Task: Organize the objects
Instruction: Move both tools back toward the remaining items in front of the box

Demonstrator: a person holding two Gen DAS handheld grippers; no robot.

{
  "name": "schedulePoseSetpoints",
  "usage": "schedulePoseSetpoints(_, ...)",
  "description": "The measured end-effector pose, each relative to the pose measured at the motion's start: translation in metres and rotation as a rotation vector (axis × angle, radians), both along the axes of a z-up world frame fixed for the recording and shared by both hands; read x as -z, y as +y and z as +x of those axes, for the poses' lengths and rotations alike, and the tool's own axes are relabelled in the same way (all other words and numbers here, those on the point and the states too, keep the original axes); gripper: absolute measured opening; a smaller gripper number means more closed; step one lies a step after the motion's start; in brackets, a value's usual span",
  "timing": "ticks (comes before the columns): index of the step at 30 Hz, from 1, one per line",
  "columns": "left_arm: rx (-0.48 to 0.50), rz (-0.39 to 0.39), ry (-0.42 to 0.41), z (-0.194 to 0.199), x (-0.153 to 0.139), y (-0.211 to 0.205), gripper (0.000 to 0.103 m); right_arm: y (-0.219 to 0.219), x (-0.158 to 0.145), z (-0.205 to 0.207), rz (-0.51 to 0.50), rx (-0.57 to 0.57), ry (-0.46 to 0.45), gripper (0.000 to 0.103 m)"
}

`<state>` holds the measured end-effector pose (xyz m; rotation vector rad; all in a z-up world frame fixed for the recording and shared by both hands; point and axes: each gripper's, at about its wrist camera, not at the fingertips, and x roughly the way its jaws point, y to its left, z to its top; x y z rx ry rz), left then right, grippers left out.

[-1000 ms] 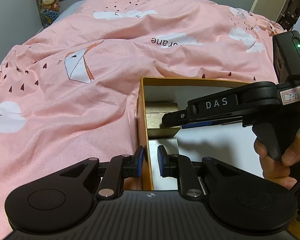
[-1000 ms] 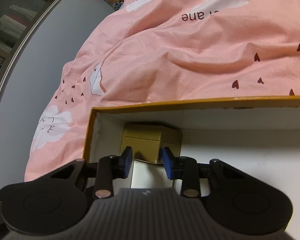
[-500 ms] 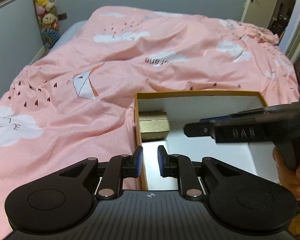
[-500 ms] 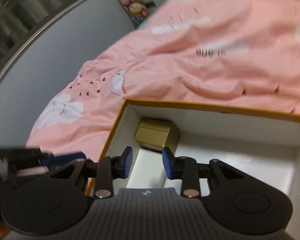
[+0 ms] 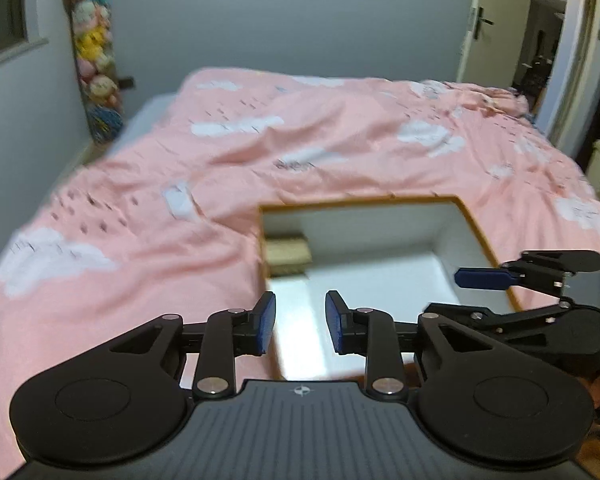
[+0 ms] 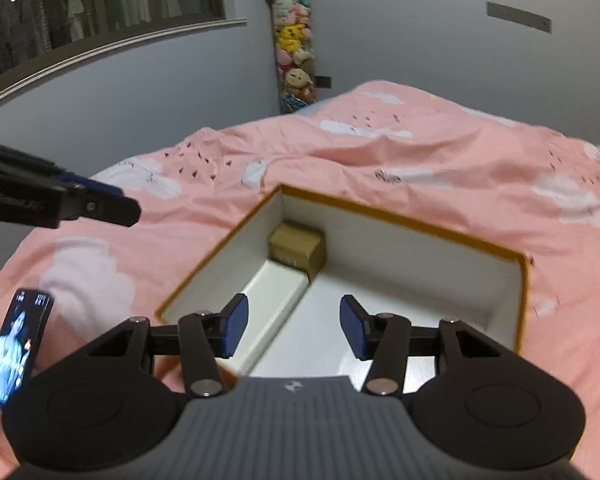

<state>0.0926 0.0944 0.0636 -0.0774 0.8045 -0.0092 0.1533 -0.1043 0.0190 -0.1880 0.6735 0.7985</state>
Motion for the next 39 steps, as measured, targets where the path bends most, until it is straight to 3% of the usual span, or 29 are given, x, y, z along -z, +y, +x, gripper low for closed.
schedulePoseSetpoints(7,0.038,-0.167,0.17,-0.02,0.054,-0.018,0.035,-0.031,0.024,-0.04,-0.019,0.013,0.142,0.055)
schedulePoseSetpoints(13,-0.018,-0.274,0.295,-0.03,0.101,-0.016,0.059,-0.048,0.052,-0.059,-0.038,0.074,0.286,0.063)
schedulePoseSetpoints(14,-0.03,-0.284,0.307,-0.03,0.107,-0.016,0.063,-0.049,0.055,-0.06,-0.042,0.083,0.305,0.067)
schedulePoseSetpoints(17,-0.058,-0.315,0.322,-0.03,0.119,-0.016,0.071,-0.053,0.062,-0.065,-0.05,0.09,0.344,0.068)
schedulePoseSetpoints(31,-0.076,-0.397,0.359,-0.031,0.146,-0.031,0.082,-0.058,0.094,-0.071,-0.096,0.098,0.503,0.073)
schedulePoseSetpoints(36,-0.079,-0.396,0.36,-0.029,0.145,-0.034,0.075,-0.051,0.1,-0.072,-0.122,0.079,0.505,0.072)
schedulePoseSetpoints(39,-0.092,-0.374,0.341,-0.034,0.135,-0.035,0.063,-0.048,0.101,-0.073,-0.148,0.079,0.488,0.067)
